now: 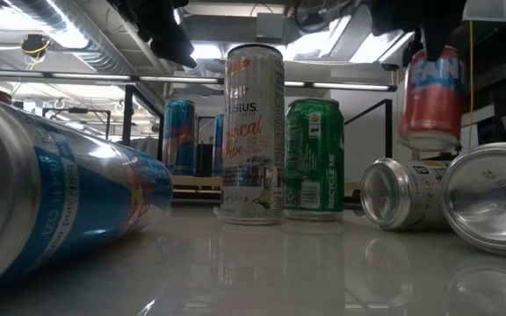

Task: Sort soda cans
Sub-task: Put the orange soda can on the shelf

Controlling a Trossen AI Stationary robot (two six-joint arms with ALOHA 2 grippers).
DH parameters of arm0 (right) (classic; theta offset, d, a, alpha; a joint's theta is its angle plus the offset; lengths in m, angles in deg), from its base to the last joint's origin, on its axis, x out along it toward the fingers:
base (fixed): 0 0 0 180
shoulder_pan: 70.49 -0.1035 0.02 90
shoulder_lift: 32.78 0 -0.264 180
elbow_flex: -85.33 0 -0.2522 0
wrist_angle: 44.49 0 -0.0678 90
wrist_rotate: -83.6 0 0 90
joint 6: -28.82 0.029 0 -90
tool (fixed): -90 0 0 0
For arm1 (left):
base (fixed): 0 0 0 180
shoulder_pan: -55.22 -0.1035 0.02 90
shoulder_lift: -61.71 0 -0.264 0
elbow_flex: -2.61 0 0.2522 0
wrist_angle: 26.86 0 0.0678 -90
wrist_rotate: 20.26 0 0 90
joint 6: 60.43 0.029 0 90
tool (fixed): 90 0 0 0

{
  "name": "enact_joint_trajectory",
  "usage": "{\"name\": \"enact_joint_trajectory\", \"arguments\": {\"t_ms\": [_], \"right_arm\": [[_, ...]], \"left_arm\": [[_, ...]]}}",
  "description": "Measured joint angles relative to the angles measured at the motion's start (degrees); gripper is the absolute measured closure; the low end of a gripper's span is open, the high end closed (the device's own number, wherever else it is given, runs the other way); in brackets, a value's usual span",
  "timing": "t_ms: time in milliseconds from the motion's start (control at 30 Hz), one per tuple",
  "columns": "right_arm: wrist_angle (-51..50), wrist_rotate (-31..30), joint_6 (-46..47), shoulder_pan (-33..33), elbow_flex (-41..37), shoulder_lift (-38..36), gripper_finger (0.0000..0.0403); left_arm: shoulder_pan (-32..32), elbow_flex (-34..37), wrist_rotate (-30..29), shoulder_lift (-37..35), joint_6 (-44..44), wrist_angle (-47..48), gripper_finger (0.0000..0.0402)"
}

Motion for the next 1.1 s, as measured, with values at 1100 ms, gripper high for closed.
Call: {"name": "enact_joint_trajectory", "arguments": {"t_ms": [1100], "right_arm": [[22.87,-0.69,-3.8,2.02,0.0,0.0,0.0114]], "left_arm": [[0.01,0.0,0.0,0.0,0.0,-0.11,0.0096]]}}
